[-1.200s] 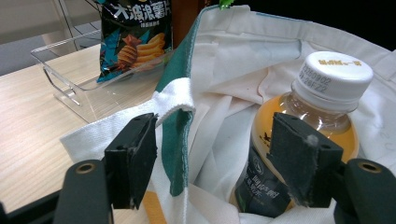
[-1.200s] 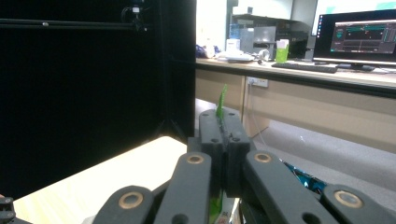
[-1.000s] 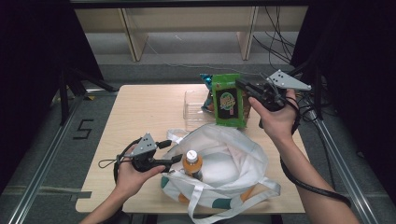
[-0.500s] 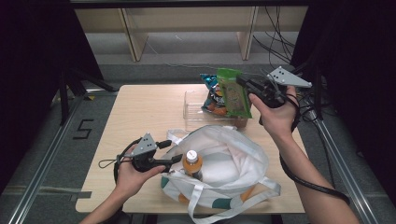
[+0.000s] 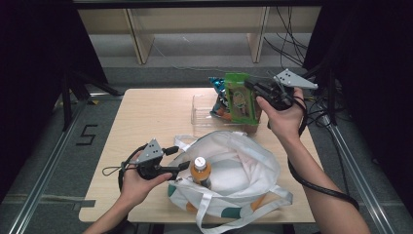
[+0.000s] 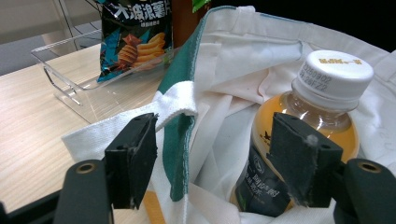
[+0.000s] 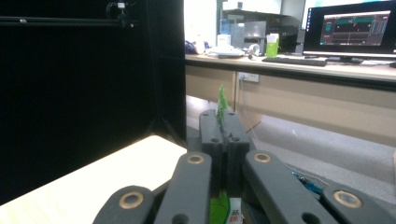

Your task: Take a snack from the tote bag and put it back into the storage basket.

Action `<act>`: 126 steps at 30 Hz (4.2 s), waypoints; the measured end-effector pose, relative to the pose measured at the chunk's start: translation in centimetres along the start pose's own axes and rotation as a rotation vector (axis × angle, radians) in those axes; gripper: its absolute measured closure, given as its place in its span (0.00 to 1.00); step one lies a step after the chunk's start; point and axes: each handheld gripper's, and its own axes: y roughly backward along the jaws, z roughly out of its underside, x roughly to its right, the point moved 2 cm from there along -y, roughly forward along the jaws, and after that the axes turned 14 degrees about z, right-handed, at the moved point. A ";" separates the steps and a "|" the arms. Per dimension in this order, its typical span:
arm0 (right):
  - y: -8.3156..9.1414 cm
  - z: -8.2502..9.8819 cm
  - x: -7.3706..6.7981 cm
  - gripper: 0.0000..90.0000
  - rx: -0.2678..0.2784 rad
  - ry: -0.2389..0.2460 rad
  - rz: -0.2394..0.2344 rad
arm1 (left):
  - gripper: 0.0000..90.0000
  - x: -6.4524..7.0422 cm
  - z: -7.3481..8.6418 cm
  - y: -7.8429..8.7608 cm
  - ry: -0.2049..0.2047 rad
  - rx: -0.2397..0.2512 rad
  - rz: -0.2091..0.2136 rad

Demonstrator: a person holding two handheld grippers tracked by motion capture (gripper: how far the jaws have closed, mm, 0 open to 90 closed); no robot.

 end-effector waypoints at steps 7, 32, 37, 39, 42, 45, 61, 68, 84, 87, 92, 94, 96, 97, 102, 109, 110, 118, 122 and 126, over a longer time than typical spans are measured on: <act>-0.7 0.5 0.2 1.00 -0.007 -0.003 0.010 | 0.35 0.0 0.0 0.0 0.000 0.002 0.000; -2.5 0.6 -0.1 1.00 -0.019 -0.009 0.008 | 0.35 -0.1 -0.1 0.1 0.004 0.007 -0.012; -2.8 0.7 -0.2 1.00 -0.030 -0.020 0.012 | 0.35 -0.1 0.0 0.1 0.002 0.005 -0.011; -3.0 0.7 -0.2 1.00 -0.026 -0.012 0.005 | 0.35 -0.1 -0.1 0.1 0.002 0.005 -0.011; -3.1 0.8 -0.2 1.00 -0.032 -0.020 0.009 | 0.35 -0.1 0.0 0.1 0.005 0.006 -0.010; -3.3 0.8 -0.2 1.00 -0.045 -0.023 0.009 | 0.35 -0.2 0.0 0.1 0.003 0.004 -0.011; -4.3 1.0 -0.2 1.00 -0.043 -0.003 0.016 | 0.35 -0.2 0.0 0.2 0.004 0.003 -0.010; -4.8 1.3 -0.2 1.00 -0.047 -0.008 0.015 | 0.35 -0.1 0.0 0.2 0.004 0.004 -0.010; -6.0 2.1 -0.4 1.00 -0.080 -0.007 0.032 | 0.35 -0.1 0.0 0.1 0.004 0.003 -0.008; -6.2 2.3 -0.3 1.00 -0.080 0.000 0.034 | 0.35 -0.1 0.0 0.1 0.003 0.001 -0.008; -6.5 2.6 -0.2 1.00 -0.085 -0.004 0.034 | 0.35 -0.2 0.0 0.1 -0.005 0.002 0.000; -6.5 2.7 -0.2 1.00 -0.093 -0.005 0.038 | 0.35 -0.2 0.1 0.1 0.000 0.000 -0.003; -6.6 2.7 -0.1 1.00 -0.090 0.003 0.039 | 0.35 -0.2 0.1 0.1 0.002 0.003 -0.004; -6.7 2.8 -0.1 1.00 -0.091 0.002 0.037 | 0.35 -0.1 0.1 0.1 0.008 0.006 -0.003; -6.8 2.8 -0.1 1.00 -0.087 0.013 0.046 | 0.35 -0.2 0.1 0.1 -0.001 0.001 -0.002; -7.2 3.1 -0.3 1.00 -0.112 -0.005 0.042 | 0.35 -0.2 0.1 0.1 0.000 0.002 -0.004; -7.3 3.1 -0.3 1.00 -0.105 -0.001 0.041 | 0.35 -0.2 0.1 0.1 -0.001 0.003 -0.001; -7.5 3.2 -0.4 1.00 -0.106 0.002 0.044 | 0.35 -0.2 0.1 0.1 -0.001 0.001 -0.002; -7.7 3.2 -0.6 1.00 -0.107 0.005 0.033 | 0.35 -0.2 0.0 0.1 -0.008 0.000 0.001; -7.8 3.2 -0.5 1.00 -0.110 0.005 0.041 | 0.35 -0.2 0.1 0.1 0.002 0.002 -0.004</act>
